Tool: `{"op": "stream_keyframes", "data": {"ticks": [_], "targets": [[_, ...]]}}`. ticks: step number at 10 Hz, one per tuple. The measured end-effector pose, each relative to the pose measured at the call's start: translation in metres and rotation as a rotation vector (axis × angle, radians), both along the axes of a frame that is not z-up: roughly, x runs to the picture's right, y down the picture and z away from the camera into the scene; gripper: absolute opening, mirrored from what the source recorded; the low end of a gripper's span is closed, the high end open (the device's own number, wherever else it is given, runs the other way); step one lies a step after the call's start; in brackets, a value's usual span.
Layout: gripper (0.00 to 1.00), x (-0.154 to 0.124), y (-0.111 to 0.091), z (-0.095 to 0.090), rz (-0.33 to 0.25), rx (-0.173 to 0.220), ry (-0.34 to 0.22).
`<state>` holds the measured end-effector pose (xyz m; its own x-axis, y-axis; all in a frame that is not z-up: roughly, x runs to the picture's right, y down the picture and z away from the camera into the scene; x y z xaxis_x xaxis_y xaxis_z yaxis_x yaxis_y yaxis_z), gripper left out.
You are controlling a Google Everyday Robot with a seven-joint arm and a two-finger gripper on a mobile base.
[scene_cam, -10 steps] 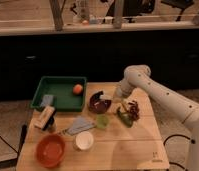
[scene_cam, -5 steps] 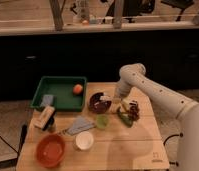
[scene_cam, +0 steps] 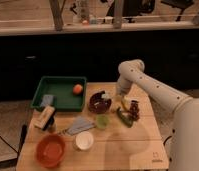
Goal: Wipe purple bowl with brush
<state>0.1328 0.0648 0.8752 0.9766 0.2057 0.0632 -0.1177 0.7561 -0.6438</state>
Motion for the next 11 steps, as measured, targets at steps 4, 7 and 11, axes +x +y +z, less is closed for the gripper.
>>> {"op": "stream_keyframes", "data": {"ticks": [4,7,11], "targets": [[0.05,-0.008,-0.025,-0.001,-0.070,0.002,0.011],[0.05,-0.035,-0.034,-0.001,-0.162,0.001,0.000],[0.05,-0.058,-0.023,-0.009,-0.285,-0.001,-0.013]]}}
